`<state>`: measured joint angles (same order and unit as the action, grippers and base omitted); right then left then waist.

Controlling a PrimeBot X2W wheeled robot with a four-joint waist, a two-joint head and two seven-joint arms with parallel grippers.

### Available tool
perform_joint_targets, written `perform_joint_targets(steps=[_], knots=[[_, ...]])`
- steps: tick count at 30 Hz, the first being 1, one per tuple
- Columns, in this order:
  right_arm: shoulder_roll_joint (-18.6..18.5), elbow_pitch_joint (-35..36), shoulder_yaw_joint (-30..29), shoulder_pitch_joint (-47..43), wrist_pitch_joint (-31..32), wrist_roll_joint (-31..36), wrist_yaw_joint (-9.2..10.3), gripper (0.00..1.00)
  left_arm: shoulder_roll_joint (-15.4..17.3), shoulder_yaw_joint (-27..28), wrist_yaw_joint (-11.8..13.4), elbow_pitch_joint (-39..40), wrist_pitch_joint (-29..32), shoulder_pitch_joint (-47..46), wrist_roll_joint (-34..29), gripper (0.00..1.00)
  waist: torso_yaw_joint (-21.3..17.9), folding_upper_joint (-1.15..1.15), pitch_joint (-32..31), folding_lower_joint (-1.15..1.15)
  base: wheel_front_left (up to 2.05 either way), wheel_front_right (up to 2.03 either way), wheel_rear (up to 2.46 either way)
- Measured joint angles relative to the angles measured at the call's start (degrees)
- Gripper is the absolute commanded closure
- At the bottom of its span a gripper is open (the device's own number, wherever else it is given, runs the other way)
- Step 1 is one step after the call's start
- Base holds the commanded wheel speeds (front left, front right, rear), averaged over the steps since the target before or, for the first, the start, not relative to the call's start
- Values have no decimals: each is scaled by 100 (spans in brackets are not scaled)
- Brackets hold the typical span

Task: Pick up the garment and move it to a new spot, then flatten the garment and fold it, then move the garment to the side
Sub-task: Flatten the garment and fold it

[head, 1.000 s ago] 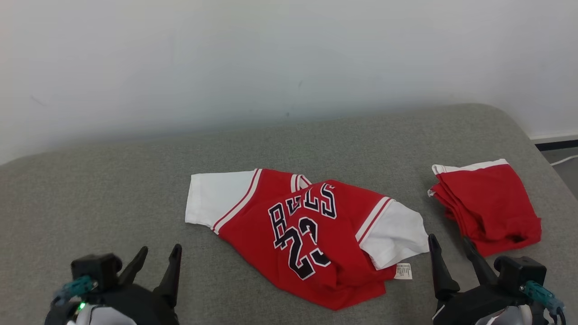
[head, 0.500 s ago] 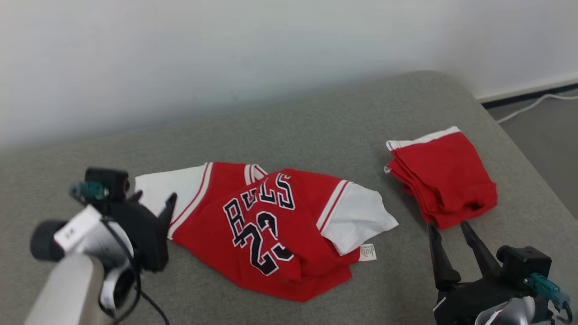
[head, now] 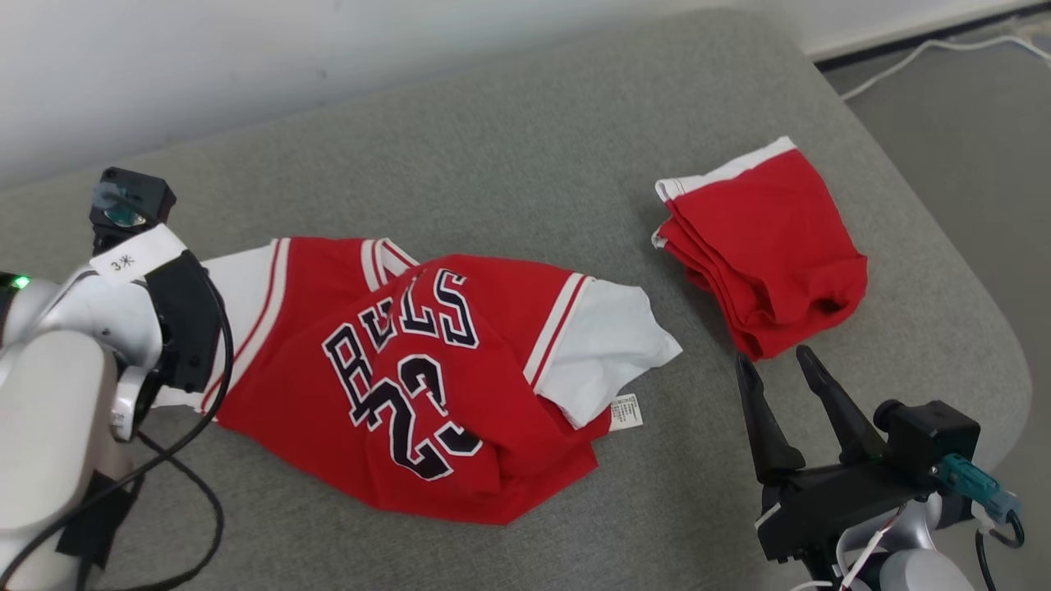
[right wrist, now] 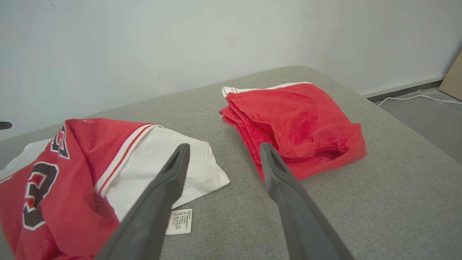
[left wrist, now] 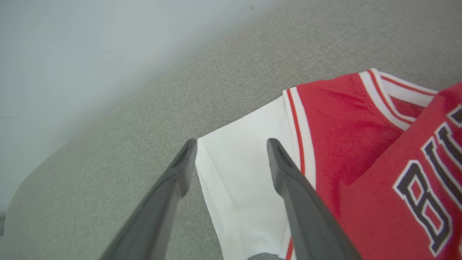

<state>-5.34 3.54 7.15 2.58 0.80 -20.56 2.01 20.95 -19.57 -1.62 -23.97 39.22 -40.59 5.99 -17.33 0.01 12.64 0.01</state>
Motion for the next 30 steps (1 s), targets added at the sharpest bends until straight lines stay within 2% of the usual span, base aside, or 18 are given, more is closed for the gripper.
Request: perform_joint_targets(steps=[9,12,17,22,30], knots=[[59,-132,24,321,-13,-2,1,0,345,-175,-151,-623,226,-649,-452,0,-341,0,600,0,0,0,0],[67,-164,21,348,-31,-2,1,0,355,-194,-148,-790,344,-747,-467,0,-444,0,710,0,0,0,0],[79,-213,68,385,-67,-2,0,0,385,-133,-138,-992,517,-831,-465,0,-567,0,801,-1,0,0,0],[87,-313,127,383,-87,-2,-1,0,571,-92,-145,-1160,654,-930,-465,0,-659,0,812,-1,0,0,0],[79,-285,103,329,-134,-2,-1,0,643,-91,-301,-1163,818,-933,-386,0,-761,0,872,-2,0,0,0]])
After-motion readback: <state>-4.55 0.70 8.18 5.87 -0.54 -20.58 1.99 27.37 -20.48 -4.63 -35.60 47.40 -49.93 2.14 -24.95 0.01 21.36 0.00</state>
